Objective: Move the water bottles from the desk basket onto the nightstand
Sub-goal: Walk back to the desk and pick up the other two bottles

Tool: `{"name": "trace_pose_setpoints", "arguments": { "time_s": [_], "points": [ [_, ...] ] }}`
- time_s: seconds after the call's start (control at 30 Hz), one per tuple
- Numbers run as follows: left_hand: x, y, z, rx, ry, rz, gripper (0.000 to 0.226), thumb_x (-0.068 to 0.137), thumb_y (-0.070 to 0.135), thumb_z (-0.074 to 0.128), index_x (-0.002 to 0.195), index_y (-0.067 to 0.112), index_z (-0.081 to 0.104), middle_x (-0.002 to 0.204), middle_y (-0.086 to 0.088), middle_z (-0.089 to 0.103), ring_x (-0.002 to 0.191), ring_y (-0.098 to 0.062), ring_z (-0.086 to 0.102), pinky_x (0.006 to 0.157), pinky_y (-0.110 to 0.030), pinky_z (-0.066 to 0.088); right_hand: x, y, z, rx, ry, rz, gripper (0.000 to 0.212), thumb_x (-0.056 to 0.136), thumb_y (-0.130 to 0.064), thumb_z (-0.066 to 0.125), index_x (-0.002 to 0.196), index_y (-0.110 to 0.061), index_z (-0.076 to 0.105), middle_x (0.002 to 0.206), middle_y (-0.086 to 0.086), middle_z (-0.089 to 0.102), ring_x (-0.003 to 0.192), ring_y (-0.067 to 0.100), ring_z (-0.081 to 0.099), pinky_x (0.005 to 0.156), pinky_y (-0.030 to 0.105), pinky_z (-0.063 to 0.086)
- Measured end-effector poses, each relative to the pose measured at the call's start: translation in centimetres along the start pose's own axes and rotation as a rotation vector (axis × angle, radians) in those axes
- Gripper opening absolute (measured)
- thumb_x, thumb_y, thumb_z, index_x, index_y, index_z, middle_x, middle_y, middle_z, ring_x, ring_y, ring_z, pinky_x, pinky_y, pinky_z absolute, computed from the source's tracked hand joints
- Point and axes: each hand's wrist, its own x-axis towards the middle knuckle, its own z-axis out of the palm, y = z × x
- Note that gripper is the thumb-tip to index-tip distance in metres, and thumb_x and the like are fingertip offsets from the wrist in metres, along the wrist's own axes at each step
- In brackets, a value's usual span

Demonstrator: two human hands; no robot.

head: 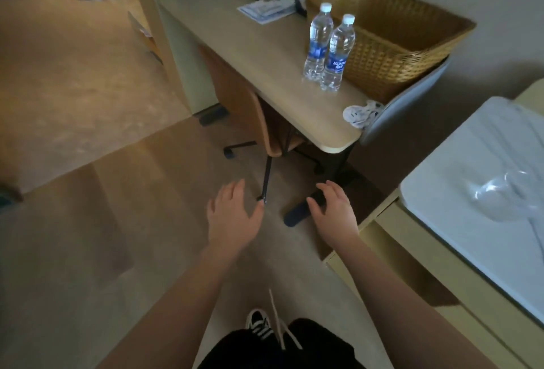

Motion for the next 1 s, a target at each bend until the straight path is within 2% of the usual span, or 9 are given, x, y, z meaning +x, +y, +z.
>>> {"name": "trace_pose_setpoints", "arguments": {
  "time_s": [0.33, 0.67, 0.83, 1.0],
  "points": [
    [18.0, 2.6, -0.7, -0.06, -0.027, 0.128, 0.066, 0.094, 0.05, 0.047, 0.15, 0.02, 0.03, 0.155, -0.003, 0.033, 0.145, -0.02, 0.023, 0.117, -0.047, 0.018, 15.7, -2.0, -1.2, -0.006, 0.111, 0.105, 0.05, 0.096, -0.04, 0.051, 0.141, -0.021, 0.042, 0.154, 0.001, 0.031, 0.14, 0.022, 0.031, 0.11, 0.038, 0.033],
    [36.3, 7.4, 0.4, -0.093, -0.166, 0.339, 0.066, 0.093, 0.043, 0.054, 0.149, 0.016, 0.031, 0.154, -0.008, 0.033, 0.144, -0.024, 0.025, 0.116, -0.048, 0.023, 31.9, -4.2, -2.6, 0.084, 0.311, 0.199, 0.046, 0.095, -0.033, 0.053, 0.137, -0.014, 0.047, 0.147, 0.008, 0.039, 0.133, 0.025, 0.039, 0.106, 0.036, 0.035],
    [43.9, 10.7, 0.5, -0.167, -0.203, 0.41, 0.067, 0.093, 0.043, 0.055, 0.149, 0.014, 0.032, 0.155, -0.009, 0.032, 0.144, -0.024, 0.024, 0.117, -0.044, 0.022, 36.1, -4.0, -4.5, 0.109, 0.421, 0.288, 0.046, 0.094, -0.03, 0.057, 0.135, -0.01, 0.049, 0.139, 0.011, 0.046, 0.127, 0.028, 0.044, 0.101, 0.036, 0.038],
    [47.8, 13.0, 1.2, -0.167, -0.24, 0.515, 0.069, 0.092, 0.049, 0.052, 0.15, 0.02, 0.027, 0.157, -0.004, 0.029, 0.145, -0.02, 0.023, 0.117, -0.044, 0.024, 37.7, -3.7, -5.1, 0.16, 0.487, 0.385, 0.052, 0.091, -0.038, 0.058, 0.135, -0.011, 0.049, 0.139, 0.01, 0.046, 0.128, 0.026, 0.044, 0.097, 0.033, 0.037]
  ]
}}
